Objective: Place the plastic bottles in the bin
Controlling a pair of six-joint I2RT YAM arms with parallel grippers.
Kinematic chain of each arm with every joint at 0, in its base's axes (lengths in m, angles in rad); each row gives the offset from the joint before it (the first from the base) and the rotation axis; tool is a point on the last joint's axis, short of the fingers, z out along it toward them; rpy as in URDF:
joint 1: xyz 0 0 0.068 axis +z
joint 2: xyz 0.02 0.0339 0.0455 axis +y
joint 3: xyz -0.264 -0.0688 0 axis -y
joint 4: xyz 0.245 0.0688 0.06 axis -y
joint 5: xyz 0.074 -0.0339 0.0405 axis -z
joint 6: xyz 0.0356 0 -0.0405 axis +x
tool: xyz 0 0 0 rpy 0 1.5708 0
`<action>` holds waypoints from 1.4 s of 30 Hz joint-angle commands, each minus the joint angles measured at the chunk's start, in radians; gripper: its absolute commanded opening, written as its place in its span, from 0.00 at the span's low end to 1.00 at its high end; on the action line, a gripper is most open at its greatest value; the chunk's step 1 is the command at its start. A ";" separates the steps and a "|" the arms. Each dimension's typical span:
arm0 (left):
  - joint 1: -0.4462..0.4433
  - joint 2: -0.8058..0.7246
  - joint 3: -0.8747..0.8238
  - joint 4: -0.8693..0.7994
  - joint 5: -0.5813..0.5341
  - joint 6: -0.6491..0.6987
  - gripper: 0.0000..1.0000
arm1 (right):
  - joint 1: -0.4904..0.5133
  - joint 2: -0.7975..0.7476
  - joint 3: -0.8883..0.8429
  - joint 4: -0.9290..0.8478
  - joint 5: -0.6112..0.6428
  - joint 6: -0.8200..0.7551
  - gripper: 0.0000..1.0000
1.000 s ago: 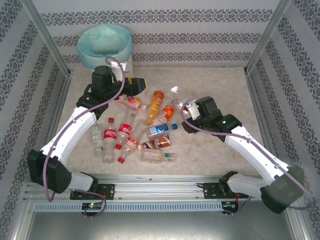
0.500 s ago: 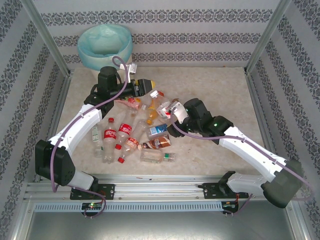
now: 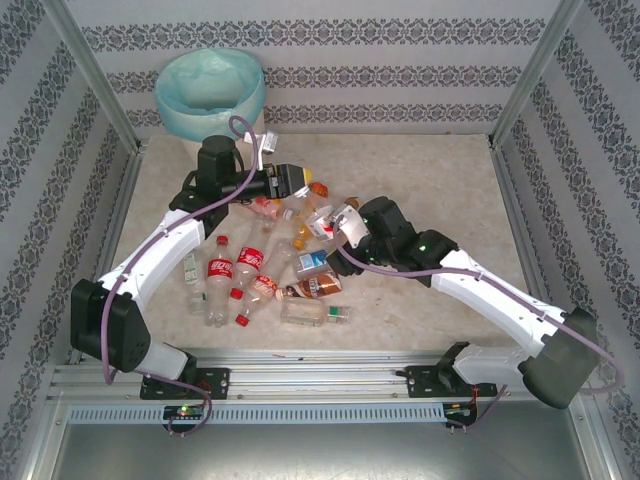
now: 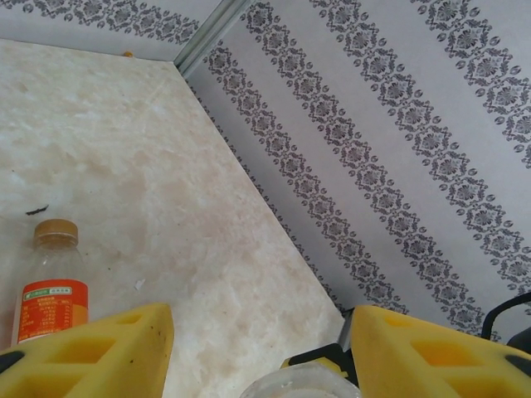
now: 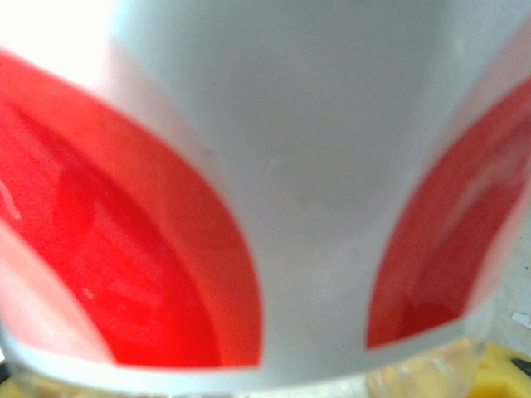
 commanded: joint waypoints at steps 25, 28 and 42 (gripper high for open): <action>-0.008 -0.090 0.013 -0.019 -0.021 0.058 0.06 | 0.043 0.042 0.067 0.018 0.094 0.046 0.84; 0.021 -0.111 0.081 -0.085 -0.096 0.112 0.00 | 0.046 0.044 0.070 0.015 0.142 0.069 0.92; 0.199 -0.010 0.660 -0.261 -0.661 0.358 0.00 | 0.050 0.072 0.106 -0.003 0.167 0.072 0.96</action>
